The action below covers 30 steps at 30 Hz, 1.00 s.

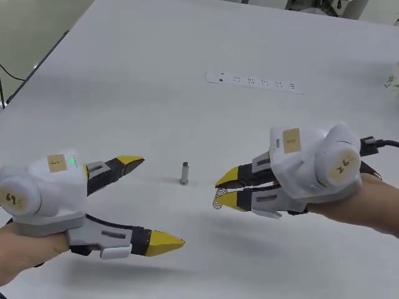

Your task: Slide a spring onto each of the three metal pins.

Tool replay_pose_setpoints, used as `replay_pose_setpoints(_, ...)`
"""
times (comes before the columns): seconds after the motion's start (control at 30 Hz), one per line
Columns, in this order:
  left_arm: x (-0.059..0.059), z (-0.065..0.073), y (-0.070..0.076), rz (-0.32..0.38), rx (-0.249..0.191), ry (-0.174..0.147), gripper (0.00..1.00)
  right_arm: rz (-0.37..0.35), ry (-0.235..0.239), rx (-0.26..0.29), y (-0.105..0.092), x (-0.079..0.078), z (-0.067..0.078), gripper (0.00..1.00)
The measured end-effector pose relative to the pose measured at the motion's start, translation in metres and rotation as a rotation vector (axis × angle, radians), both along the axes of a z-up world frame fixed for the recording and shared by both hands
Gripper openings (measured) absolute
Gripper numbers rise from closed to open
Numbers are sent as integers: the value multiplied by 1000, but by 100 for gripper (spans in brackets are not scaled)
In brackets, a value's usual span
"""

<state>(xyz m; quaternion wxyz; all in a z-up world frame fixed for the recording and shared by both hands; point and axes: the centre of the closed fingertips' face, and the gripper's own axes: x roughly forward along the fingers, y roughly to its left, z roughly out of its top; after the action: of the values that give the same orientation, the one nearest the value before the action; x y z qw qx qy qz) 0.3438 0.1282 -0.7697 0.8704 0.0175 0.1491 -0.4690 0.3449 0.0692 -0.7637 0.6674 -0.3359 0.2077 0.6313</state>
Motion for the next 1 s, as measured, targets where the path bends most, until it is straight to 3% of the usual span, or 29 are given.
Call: replay_pose_setpoints(1.0, -2, 0, 9, 18, 3, 0, 98, -23, -20, 13, 21, 29, 5, 7)
